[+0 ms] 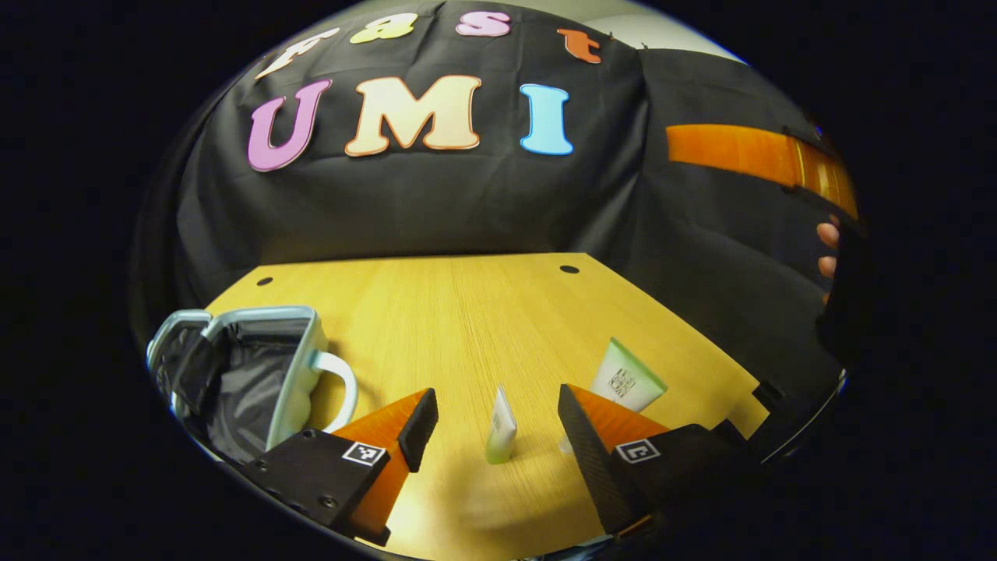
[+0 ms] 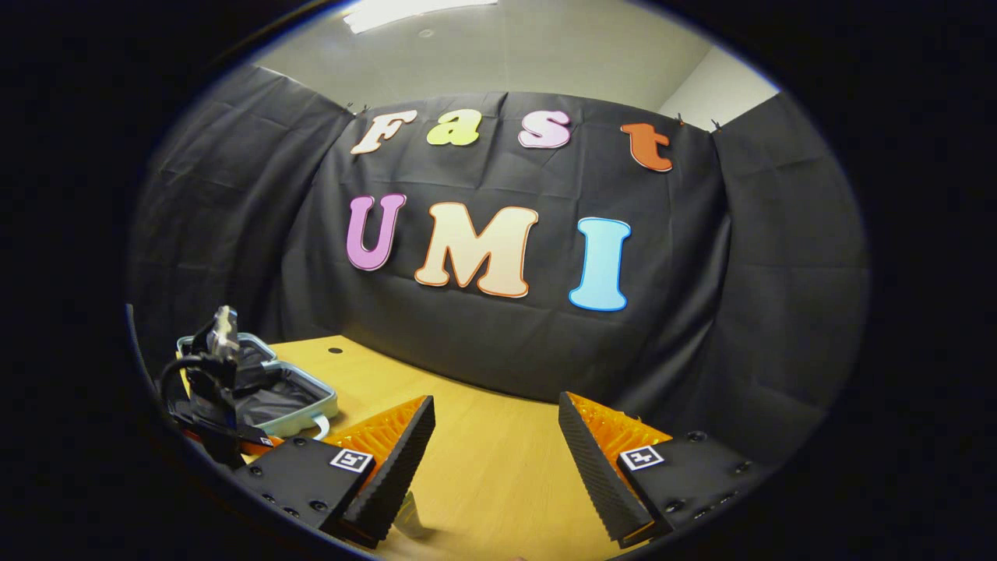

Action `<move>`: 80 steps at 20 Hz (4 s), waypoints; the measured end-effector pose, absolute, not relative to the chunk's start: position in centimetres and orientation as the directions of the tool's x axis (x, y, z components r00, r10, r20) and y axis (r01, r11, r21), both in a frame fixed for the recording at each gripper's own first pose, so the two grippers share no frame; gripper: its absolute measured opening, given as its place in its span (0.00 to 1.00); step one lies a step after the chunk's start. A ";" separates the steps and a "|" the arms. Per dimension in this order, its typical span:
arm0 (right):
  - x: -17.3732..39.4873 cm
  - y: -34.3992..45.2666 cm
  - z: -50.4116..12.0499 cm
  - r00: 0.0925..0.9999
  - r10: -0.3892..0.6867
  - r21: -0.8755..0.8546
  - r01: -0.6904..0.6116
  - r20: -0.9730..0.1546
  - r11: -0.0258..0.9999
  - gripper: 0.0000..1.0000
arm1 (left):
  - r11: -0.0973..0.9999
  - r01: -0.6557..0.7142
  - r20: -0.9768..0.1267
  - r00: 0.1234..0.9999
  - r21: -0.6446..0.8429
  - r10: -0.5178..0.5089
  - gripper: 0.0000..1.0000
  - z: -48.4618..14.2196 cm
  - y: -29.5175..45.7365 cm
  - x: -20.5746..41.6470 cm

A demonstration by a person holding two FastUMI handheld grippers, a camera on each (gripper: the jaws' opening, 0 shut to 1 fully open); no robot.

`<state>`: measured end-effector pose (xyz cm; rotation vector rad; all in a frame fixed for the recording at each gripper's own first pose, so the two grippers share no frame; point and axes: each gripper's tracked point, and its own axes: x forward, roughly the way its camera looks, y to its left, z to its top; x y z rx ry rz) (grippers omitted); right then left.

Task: First open the suitcase, pack the skin care products into it, and then close the suitcase.

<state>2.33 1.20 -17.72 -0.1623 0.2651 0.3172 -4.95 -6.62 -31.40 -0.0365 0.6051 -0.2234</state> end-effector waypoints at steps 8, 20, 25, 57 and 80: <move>0.6 1.7 -20.5 0.892 0.295 -0.130 -0.357 -0.342 0.925 0.99 | 0.982 0.158 -0.648 0.739 -0.099 -0.185 0.63 -36.5 -6.3 -6.0; -3.0 4.4 -27.7 0.801 0.375 -0.014 -0.431 -0.466 0.902 0.99 | 0.984 0.154 -0.660 0.731 -0.089 -0.174 0.18 -33.7 -5.4 -5.7; -4.9 6.3 -31.9 0.744 0.425 0.004 -0.494 -0.516 0.870 0.99 | 0.990 0.132 -0.658 0.742 -0.047 -0.130 0.18 -30.4 -3.0 -6.0; -6.1 19.2 -34.6 0.530 0.493 0.265 -0.449 -0.690 0.854 0.24 | 0.983 -0.130 -0.799 0.573 0.131 0.183 0.18 -26.3 21.1 -10.1; -13.9 41.3 -38.5 0.208 0.539 0.382 -0.505 -0.816 0.774 0.25 | 0.997 0.017 -0.850 0.521 -0.080 -0.077 0.87 -32.5 28.4 -6.9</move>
